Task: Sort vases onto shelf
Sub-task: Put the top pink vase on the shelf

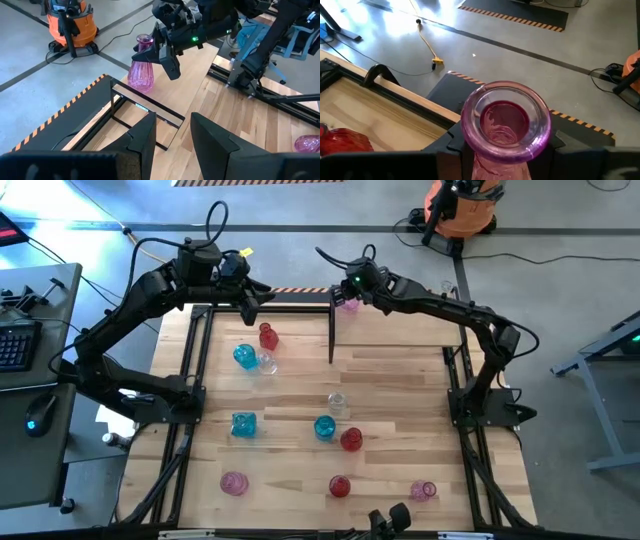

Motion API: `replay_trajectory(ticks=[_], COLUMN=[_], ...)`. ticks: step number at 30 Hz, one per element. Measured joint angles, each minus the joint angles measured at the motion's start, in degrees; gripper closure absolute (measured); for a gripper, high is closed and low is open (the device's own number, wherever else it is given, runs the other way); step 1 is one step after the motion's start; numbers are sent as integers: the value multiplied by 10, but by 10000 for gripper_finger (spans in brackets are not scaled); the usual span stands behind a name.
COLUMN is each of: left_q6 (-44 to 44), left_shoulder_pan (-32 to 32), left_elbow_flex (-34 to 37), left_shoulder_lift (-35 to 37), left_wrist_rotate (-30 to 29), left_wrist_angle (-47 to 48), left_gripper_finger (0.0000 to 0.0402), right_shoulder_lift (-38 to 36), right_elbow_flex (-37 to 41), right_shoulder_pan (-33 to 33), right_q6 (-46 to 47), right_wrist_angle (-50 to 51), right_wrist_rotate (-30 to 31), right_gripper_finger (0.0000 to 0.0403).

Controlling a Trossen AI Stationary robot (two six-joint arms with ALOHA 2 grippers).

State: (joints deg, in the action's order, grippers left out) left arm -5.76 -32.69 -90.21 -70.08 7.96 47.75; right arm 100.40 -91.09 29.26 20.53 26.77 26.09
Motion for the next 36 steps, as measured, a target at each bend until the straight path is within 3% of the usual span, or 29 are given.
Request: replay_trajectory(ticks=[36], left_q6=[0], left_shoulder_pan=[1], left_elbow_flex=[0], left_shoulder_lift=[0], left_wrist_rotate=[0], left_wrist_angle=[0], left_gripper_finger=[289], right_shoulder_lift=[-1], right_elbow_flex=[1], right_shoulder_pan=[4], right_q6=[-6], right_wrist_angle=[8], right_wrist_rotate=[2], right_gripper_finger=[288])
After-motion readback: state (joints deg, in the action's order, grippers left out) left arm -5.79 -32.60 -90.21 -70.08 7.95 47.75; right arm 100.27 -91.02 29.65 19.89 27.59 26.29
